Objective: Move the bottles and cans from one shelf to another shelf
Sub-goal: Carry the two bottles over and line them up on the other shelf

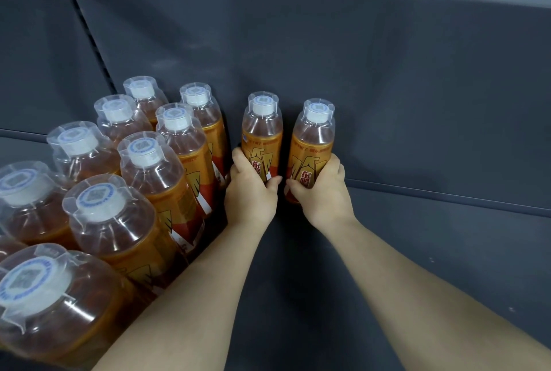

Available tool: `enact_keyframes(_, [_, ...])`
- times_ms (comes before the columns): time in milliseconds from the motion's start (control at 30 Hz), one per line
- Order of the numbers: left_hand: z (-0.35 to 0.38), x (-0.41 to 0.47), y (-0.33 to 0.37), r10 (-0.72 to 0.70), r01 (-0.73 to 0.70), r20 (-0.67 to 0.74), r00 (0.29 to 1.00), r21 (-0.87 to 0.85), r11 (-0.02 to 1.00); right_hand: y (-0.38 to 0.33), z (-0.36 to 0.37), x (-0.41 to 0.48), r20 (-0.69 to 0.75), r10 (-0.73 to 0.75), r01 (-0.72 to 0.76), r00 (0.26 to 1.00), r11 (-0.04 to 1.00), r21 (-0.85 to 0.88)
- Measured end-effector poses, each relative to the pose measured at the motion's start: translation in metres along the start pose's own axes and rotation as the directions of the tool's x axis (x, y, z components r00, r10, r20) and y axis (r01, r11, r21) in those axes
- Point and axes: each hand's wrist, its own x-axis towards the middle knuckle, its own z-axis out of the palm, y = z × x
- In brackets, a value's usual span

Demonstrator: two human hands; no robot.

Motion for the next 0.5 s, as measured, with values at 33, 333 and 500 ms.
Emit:
enact_keyframes(33, [-0.0001, -0.0002, 0.0000, -0.002, 0.002, 0.001, 1.000, -0.005, 1.000, 0.0000, 0.0001, -0.0002, 0.000, -0.001, 0.001, 1.000, 1.000, 0.001])
enact_keyframes(333, [0.0002, -0.0008, 0.0008, -0.019, 0.019, 0.009, 1.000, -0.003, 1.000, -0.0025, 0.0003, -0.0014, -0.002, 0.006, -0.006, 1.000, 1.000, 0.010])
enact_keyframes(500, [0.0012, -0.0005, 0.0001, -0.020, 0.020, 0.007, 1.000, -0.004, 1.000, -0.0017, 0.0018, -0.0012, -0.002, 0.016, -0.016, 1.000, 1.000, 0.005])
